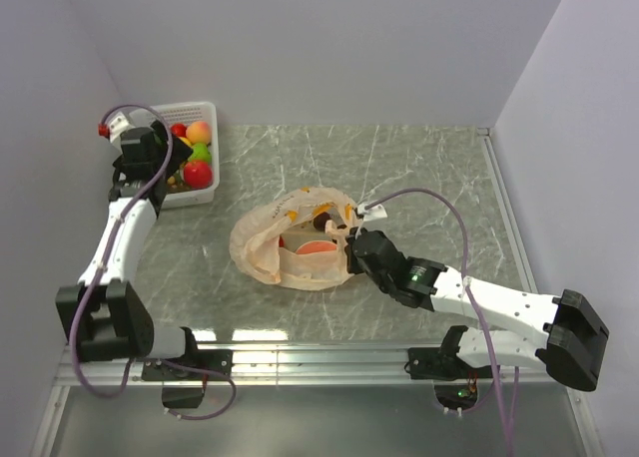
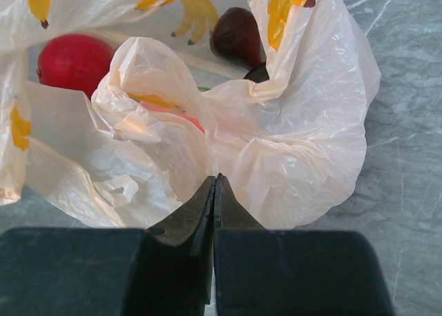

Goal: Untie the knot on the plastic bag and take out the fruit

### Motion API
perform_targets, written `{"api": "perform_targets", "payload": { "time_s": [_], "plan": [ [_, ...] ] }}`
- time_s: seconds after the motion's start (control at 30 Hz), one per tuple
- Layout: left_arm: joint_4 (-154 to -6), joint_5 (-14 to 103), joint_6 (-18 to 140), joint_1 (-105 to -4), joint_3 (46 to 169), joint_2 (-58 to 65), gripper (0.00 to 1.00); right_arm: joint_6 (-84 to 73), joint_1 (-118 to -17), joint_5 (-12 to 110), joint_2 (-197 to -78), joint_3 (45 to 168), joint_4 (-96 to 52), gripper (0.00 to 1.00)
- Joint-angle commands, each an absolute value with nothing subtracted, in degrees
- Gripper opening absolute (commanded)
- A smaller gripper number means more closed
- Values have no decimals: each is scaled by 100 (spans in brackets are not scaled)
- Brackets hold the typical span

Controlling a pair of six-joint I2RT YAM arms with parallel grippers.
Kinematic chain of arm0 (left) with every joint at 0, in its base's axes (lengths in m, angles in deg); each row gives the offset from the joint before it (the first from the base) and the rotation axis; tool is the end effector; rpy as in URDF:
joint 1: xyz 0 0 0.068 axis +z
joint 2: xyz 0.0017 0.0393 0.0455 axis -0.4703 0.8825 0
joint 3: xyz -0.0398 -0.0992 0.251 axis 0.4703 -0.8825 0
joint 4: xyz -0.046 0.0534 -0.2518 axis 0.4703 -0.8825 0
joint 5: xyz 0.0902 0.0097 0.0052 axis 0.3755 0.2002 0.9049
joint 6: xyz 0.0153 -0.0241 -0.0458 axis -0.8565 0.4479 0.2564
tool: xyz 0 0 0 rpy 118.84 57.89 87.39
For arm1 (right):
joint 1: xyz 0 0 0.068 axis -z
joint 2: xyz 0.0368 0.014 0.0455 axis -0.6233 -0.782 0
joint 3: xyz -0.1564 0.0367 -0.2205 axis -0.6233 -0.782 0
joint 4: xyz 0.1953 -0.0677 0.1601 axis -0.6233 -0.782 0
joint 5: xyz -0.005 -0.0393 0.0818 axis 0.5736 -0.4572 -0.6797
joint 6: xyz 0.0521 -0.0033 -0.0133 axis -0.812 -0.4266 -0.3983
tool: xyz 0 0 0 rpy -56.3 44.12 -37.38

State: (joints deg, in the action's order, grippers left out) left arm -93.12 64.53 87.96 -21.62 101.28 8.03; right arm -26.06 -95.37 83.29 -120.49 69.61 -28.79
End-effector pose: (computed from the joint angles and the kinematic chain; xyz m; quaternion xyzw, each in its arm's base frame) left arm 0.3221 0.0435 0.3262 -0.3714 0.7546 -0.0662 0.5368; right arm 0.1446 0.1925 0.2434 -0.1098 0.8538 0.1678 0.4804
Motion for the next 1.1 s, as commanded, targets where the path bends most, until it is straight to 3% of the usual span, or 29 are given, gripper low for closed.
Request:
{"api": "perform_targets", "payload": {
  "time_s": [0.0, 0.3, 0.47, 0.6, 0.87, 1.03, 1.07],
  "plan": [
    [-9501, 5727, 8682, -2628, 9818, -73, 99, -2735, -9569, 8655, -12080, 7257, -2946, 0],
    [-9739, 5348, 8989, -4860, 9177, -1305, 96, -3017, -9498, 9139, -12097, 7407, -3087, 0],
    [-9660, 5268, 9121, -5835, 8859, -1421, 97, -3096, -9481, 9025, -12465, 7653, -3034, 0],
    [-9440, 5260, 9182, -6355, 8657, -1325, 92, -3376, -9481, 9104, -12405, 7460, -2885, 0],
    [-9123, 5839, 9288, -7322, 8814, -438, 77, -3517, -9498, 9393, -11817, 6792, -2726, 0],
    [-9089, 6130, 9095, -7516, 8903, 345, 45, -3641, -9516, 9394, -11368, 6318, -2418, 0],
    [-9045, 6156, 9086, -7516, 8885, 555, 44, -3650, -9507, 9420, -11324, 6282, -2418, 0]
  ]
}}
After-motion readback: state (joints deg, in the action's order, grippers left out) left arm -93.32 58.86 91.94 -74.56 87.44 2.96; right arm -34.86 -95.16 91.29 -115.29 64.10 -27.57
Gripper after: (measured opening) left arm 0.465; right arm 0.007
